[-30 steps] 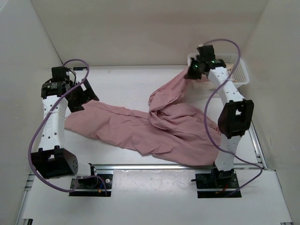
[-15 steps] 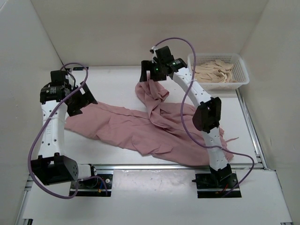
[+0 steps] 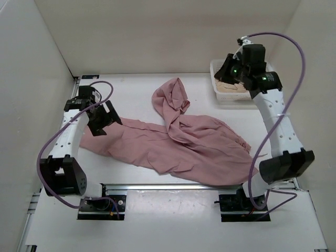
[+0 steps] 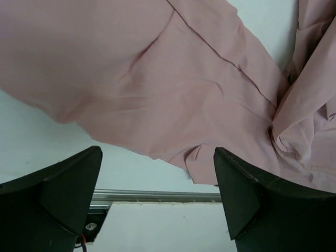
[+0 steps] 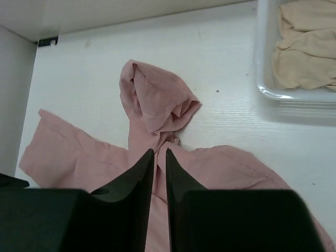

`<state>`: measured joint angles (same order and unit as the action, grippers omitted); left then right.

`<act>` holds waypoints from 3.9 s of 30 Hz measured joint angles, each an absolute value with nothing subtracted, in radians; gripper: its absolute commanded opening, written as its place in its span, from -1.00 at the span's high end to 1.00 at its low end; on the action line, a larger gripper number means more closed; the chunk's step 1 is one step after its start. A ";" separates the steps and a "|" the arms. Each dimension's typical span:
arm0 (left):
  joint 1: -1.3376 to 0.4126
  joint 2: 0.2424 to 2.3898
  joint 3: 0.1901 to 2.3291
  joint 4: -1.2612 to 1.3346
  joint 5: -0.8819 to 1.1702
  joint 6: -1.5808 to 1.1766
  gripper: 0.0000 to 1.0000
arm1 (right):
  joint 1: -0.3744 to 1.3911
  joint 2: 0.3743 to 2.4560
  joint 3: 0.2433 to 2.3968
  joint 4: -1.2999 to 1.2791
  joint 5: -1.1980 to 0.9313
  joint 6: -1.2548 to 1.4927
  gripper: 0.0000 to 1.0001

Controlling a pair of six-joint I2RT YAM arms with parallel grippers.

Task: Fold and stack the trousers
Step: Flatten the trousers out

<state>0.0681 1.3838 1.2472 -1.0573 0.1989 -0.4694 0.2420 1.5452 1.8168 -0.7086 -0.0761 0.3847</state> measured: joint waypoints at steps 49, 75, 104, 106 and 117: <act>-0.566 2.577 2.612 -1.039 -0.101 -0.568 -0.77 | 0.034 0.849 0.888 -0.992 -0.180 0.591 -0.17; -0.377 2.152 2.183 -1.003 -0.318 -0.590 0.79 | 0.034 0.903 0.885 -0.984 -0.206 0.556 -0.08; -0.545 2.386 2.497 -1.131 -0.390 -0.424 -1.00 | 0.034 0.914 0.878 -0.966 -0.193 0.535 -0.08; -0.556 2.458 2.487 -1.146 -0.400 -0.415 -1.00 | 0.034 0.914 0.878 -0.966 -0.193 0.535 -0.08; -0.504 2.512 2.457 -1.159 -0.397 -0.405 0.80 | 0.034 0.914 0.869 -0.965 -0.192 0.535 -0.08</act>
